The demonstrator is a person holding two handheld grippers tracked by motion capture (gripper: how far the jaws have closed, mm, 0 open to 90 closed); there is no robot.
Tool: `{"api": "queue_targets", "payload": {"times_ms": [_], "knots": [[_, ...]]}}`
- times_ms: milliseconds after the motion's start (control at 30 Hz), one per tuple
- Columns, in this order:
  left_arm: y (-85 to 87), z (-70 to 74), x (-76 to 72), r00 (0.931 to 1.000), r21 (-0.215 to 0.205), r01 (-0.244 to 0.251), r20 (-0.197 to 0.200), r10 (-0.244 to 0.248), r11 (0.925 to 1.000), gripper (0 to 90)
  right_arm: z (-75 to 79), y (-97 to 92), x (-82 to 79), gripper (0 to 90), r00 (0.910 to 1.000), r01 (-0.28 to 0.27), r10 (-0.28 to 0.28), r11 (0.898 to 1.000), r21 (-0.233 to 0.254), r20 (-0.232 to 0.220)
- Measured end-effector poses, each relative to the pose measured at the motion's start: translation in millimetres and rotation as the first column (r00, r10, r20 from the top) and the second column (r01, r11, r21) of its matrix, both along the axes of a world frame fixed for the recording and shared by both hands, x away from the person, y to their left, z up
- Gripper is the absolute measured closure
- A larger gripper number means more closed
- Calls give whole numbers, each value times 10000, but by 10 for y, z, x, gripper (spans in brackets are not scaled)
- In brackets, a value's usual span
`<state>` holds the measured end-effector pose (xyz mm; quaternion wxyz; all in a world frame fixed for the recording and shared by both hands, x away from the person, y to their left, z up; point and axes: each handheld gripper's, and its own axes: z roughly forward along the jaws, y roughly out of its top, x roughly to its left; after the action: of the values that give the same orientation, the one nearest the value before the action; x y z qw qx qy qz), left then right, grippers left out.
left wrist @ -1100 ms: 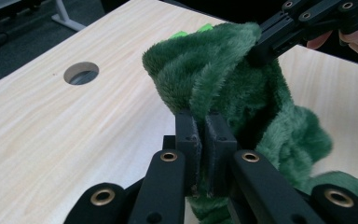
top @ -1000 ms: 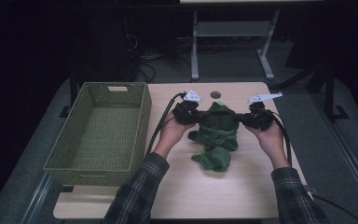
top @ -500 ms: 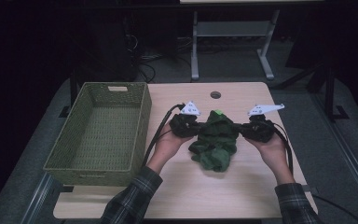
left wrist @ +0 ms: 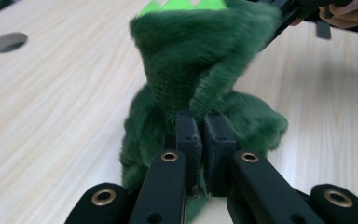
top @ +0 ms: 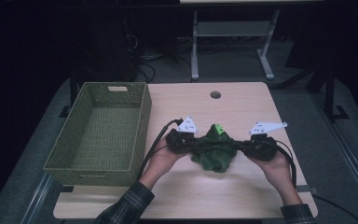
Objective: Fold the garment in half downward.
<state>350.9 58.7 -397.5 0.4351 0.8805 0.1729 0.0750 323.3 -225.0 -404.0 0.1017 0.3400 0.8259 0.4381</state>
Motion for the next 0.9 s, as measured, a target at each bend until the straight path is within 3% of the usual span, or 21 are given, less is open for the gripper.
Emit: {"api": "queue_targets", "payload": {"times_ms": [167, 267, 500, 567, 900], "knots": [[54, -105, -97, 9994, 84, 340, -123, -339, 9994, 861, -91, 15, -137, 877, 9996, -260, 254, 9989, -397, -141], [65, -165, -137, 9985, 283, 516, -201, -511, 9983, 861, -133, 10, -198, 877, 9989, -430, 425, 9987, -276, -176], [69, -329, -239, 9953, 587, 863, -480, -836, 9945, 861, -274, 44, -332, 876, 9949, -717, 675, 9960, -542, -754], [62, -378, -261, 9936, 753, 1033, -525, -996, 9918, 861, -303, 49, -367, 876, 9945, -785, 743, 9953, -562, -735], [0, -578, -312, 9864, 1273, 1462, -944, -1347, 9810, 862, -521, 85, -414, 875, 9824, -1105, 975, 9910, -751, -1593]]}}
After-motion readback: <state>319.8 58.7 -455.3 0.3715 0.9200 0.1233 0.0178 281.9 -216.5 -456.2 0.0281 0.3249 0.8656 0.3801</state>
